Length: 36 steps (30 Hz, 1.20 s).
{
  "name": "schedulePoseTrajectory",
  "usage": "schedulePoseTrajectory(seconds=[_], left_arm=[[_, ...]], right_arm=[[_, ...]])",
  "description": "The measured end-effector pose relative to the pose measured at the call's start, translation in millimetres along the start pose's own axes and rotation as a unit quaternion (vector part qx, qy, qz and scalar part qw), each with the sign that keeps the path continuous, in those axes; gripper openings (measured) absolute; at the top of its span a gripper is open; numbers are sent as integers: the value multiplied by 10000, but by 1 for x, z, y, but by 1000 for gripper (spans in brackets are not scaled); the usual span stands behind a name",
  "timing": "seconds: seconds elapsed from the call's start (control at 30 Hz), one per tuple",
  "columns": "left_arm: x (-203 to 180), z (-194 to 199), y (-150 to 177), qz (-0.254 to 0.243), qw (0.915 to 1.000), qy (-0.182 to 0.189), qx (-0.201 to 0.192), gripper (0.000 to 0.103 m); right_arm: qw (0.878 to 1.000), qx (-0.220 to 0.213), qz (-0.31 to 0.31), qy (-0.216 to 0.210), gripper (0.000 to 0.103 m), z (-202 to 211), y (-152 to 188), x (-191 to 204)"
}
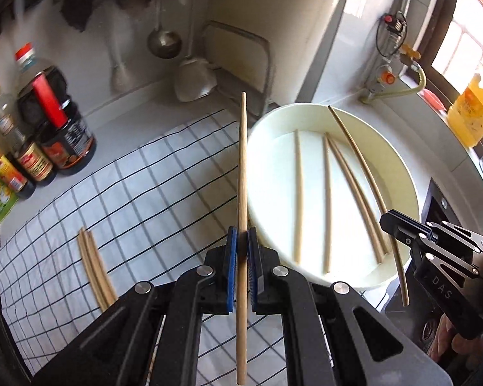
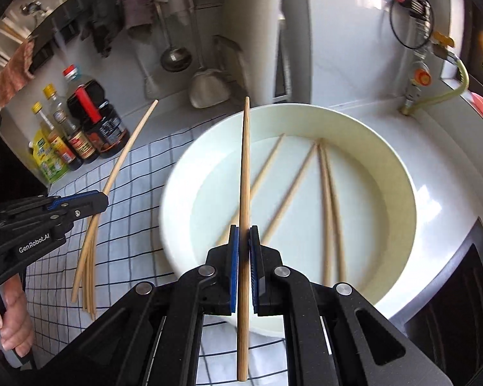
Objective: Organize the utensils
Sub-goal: 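Carry both held chopsticks over the white basin, then open both tools to drop the chopsticks into the basin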
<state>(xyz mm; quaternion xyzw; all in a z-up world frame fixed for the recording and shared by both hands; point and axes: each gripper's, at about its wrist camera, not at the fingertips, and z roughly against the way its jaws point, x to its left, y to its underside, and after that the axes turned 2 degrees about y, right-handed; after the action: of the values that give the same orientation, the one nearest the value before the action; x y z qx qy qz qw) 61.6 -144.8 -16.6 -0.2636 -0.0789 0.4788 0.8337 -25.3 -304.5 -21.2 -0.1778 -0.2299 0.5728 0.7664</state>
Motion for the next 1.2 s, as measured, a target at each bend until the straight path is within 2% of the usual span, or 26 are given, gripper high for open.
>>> schedulePoseTrajectory(seconds=[0.17,0.4,0.67,0.9,0.93,0.97,1.0,1.03,1.07,1.13,1.17,1.2], left_arm=[[-41,-34,-31,-437,9988,122,159,7],[-79,-90,-53,-818,9952,104,536,7],[-83,-124,-56,-842,9927,37,857,7],[-74,-127,-55,-754,9930,-49,911,9],[-73,-126,-56,-745,9930,-88,908,11],[-72,-125,-56,-735,9931,-136,900,22],[-70,-122,-55,-709,9935,-199,872,38],[-67,-118,-55,-671,9940,-258,827,46],[-65,-114,-55,-633,9946,-297,765,58],[-61,-105,-55,-583,9955,-360,648,60],[-60,-101,-55,-574,9956,-393,629,61],[-59,-98,-55,-564,9956,-425,615,68]], right_arm=[[9991,91,-388,158,6,-16,-10,-42],[9973,305,-633,222,6,-50,-20,-67],[9964,496,-677,142,6,-74,-21,-69],[9969,419,-651,117,6,-76,-22,-70],[9968,409,-681,114,7,-75,-22,-72],[9967,379,-711,106,10,-73,-20,-74],[9966,348,-736,124,14,-71,-20,-75],[9966,295,-758,124,18,-68,-20,-77],[9966,246,-773,117,18,-64,-21,-78],[9969,156,-768,106,22,-57,-21,-80],[9970,108,-760,111,29,-53,-21,-80],[9970,49,-757,123,34,-49,-20,-80]])
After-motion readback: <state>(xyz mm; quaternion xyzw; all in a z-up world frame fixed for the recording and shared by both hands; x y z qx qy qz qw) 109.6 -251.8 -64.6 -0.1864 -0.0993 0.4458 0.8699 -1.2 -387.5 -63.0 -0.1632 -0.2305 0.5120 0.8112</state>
